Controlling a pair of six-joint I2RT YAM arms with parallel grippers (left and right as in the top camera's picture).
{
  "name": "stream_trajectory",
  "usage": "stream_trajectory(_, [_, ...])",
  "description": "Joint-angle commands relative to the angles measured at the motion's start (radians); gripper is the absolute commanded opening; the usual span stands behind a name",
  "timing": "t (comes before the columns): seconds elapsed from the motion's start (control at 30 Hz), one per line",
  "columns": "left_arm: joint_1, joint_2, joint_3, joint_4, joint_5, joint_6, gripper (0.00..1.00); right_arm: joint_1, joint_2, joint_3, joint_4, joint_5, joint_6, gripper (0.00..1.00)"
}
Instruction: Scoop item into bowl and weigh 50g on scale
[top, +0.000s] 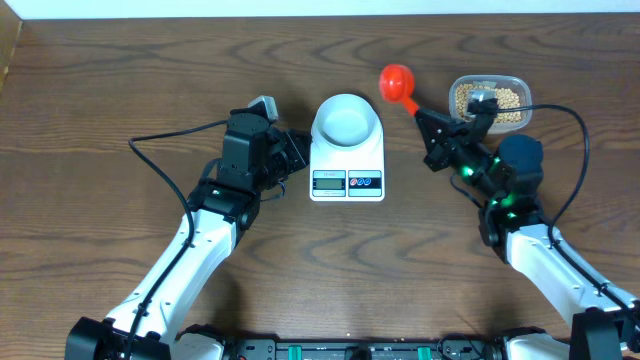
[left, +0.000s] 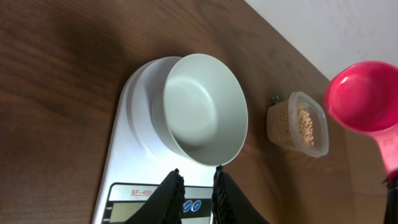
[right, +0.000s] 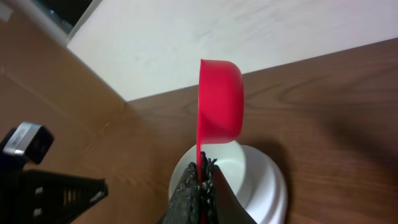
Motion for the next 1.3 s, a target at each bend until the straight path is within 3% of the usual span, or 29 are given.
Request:
stream_trajectory(0.0, [0.0,0.002,0.002,-0.013,-0.014,0.103,0.19,-0.044,-0.001,0.016,0.003,-0.006,0.036,0.01])
stream_trajectory(0.33, [0.0,0.002,0.002,-0.016,-0.014,0.223,0.22,-0.08,-0.001,0.016,0.007,0.018,0.087,0.01])
stream_trajectory(0.43, [0.0,0.002,0.002,-0.017,-0.013,0.222,0.19,-0.08,-0.001,0.016,0.008,0.032,0.087,0.01])
stream_trajectory(0.5, [-0.003,0.002,0.002,-0.016,-0.013,0.222,0.07,-0.08,-0.001,0.016,0.008,0.032,0.086,0.01])
stream_trajectory(0.9, [-0.056,-0.047,0.028,-0.028,-0.014,0.306,0.07,-0.08,-0.001,0.016,0.014,0.036,0.085,0.01])
stream_trajectory(1.27, [-0.15,-0.047,0.18,-0.29,-0.138,0.439,0.07,-0.08,-0.001,0.016,0.014,0.056,0.066,0.01])
